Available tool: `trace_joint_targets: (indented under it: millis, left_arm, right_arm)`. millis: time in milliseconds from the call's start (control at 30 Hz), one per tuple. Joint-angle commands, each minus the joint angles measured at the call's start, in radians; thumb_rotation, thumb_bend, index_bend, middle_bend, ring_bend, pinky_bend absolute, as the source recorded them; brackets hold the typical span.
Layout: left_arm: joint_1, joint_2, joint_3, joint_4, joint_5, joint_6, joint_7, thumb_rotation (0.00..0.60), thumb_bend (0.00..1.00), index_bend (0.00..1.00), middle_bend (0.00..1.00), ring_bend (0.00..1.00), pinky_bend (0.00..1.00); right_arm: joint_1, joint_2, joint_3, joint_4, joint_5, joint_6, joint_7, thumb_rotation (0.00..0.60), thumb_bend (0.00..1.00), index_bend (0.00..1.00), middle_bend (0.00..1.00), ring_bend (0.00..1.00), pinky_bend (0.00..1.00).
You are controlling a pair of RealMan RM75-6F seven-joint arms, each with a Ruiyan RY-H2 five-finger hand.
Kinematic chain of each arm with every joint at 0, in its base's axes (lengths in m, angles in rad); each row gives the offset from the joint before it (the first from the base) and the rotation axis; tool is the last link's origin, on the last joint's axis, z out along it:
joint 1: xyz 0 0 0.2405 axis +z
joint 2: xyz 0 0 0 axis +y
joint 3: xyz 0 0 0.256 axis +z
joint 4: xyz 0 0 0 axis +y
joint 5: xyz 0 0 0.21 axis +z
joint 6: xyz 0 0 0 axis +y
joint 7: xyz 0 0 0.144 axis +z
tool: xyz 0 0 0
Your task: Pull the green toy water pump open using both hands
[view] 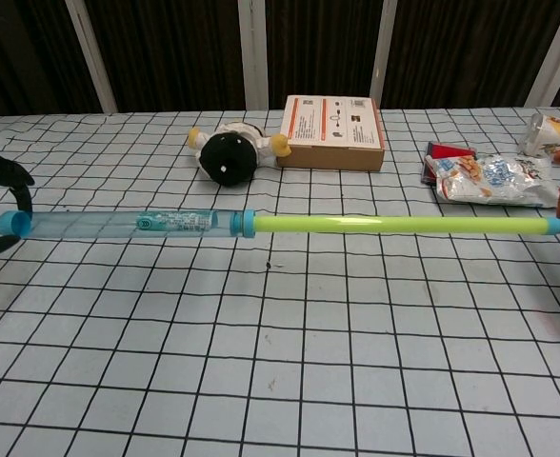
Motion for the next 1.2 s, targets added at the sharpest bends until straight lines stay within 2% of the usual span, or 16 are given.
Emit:
trace_joint_targets:
  millis: [33,700,800,833,900,967,1033,1067,1200]
  left_arm:
    - [-0.001,-0.002,-0.001,0.000,-0.001,0.002,0.000,0.600,0.56,0.49,0.12,0.00,0.00]
    - [-0.009,-0.008,0.003,-0.001,-0.004,0.000,0.007,0.600,0.56,0.48,0.11,0.00,0.00]
    - [-0.011,-0.004,0.005,-0.003,-0.006,-0.003,0.010,0.600,0.52,0.45,0.09,0.00,0.00]
    - [-0.011,-0.003,0.006,-0.005,-0.005,-0.004,0.009,0.600,0.49,0.43,0.08,0.00,0.00]
    - [-0.012,0.000,0.008,-0.007,-0.003,-0.008,0.005,0.600,0.41,0.36,0.07,0.00,0.00]
    - [-0.013,0.002,0.010,-0.010,-0.002,-0.013,0.003,0.600,0.34,0.29,0.06,0.00,0.00]
    - [-0.013,0.006,0.013,-0.012,-0.004,-0.018,0.002,0.600,0.28,0.23,0.05,0.00,0.00]
    - [-0.013,0.008,0.015,-0.013,-0.004,-0.020,0.000,0.600,0.27,0.22,0.05,0.00,0.00]
    - [-0.011,0.016,0.022,-0.018,-0.002,-0.025,-0.005,0.600,0.25,0.21,0.04,0.00,0.00]
  right_arm:
    - [0.000,0.001,0.001,-0.001,0.004,0.000,-0.002,0.600,0.47,0.66,0.12,0.00,0.00]
    - [0.003,0.001,0.001,0.003,0.020,0.008,-0.011,0.600,0.47,0.66,0.12,0.00,0.00]
    - [0.003,0.000,0.001,0.005,0.021,0.012,-0.016,0.600,0.47,0.65,0.12,0.00,0.00]
    - [0.003,0.000,0.000,0.005,0.022,0.012,-0.017,0.600,0.47,0.59,0.11,0.00,0.00]
    - [0.003,0.003,-0.002,0.000,0.031,0.009,-0.025,0.600,0.47,0.41,0.06,0.00,0.00]
    - [0.005,0.010,-0.005,-0.012,0.055,0.007,-0.055,0.600,0.47,0.17,0.00,0.00,0.00]
    - [0.007,0.017,-0.009,-0.018,0.071,0.014,-0.089,0.600,0.47,0.04,0.00,0.00,0.00]
    - [0.007,0.018,-0.008,-0.022,0.078,0.017,-0.095,0.600,0.47,0.01,0.00,0.00,0.00]
    - [0.006,0.028,-0.003,-0.033,0.104,0.022,-0.104,0.600,0.47,0.00,0.00,0.00,0.00]
